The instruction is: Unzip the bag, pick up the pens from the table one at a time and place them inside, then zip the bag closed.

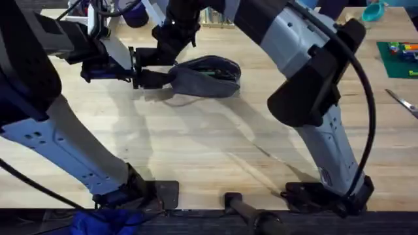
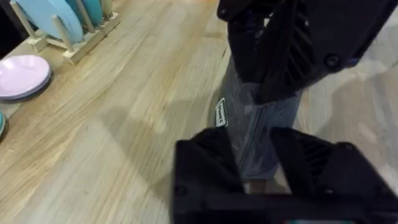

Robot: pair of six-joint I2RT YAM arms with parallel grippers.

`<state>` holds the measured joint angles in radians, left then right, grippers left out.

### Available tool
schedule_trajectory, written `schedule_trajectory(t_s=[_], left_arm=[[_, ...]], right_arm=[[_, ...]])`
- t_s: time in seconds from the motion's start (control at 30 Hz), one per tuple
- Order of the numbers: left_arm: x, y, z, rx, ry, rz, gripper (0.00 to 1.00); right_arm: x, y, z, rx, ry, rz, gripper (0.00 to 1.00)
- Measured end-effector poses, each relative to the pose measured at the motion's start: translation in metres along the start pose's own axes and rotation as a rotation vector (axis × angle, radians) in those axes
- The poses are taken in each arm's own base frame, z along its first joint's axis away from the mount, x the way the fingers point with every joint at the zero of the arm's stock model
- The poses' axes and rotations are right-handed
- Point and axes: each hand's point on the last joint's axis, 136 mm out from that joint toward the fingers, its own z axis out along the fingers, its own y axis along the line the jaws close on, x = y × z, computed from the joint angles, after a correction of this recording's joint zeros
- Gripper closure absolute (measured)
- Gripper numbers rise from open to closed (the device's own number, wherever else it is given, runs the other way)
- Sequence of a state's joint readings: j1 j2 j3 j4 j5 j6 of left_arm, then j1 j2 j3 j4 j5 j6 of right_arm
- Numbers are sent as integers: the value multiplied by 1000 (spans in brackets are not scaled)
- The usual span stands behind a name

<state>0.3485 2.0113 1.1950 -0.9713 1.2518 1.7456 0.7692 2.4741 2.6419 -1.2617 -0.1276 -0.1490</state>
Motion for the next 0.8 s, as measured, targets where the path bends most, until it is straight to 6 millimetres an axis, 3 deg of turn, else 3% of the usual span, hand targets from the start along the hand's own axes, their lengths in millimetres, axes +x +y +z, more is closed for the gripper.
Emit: schedule_trajectory(t_s=[0.1, 0.17, 0.8], left_arm=[[0, 0, 0, 1, 1, -6, 875], [0, 0, 0, 1, 0, -3, 950], [0, 0, 0, 1, 1, -4, 957]], right_arm=[[0, 0, 0, 0, 0, 0, 973], [0, 0, 0, 0, 0, 0, 973], [7, 1, -2, -4, 29, 27, 973]])
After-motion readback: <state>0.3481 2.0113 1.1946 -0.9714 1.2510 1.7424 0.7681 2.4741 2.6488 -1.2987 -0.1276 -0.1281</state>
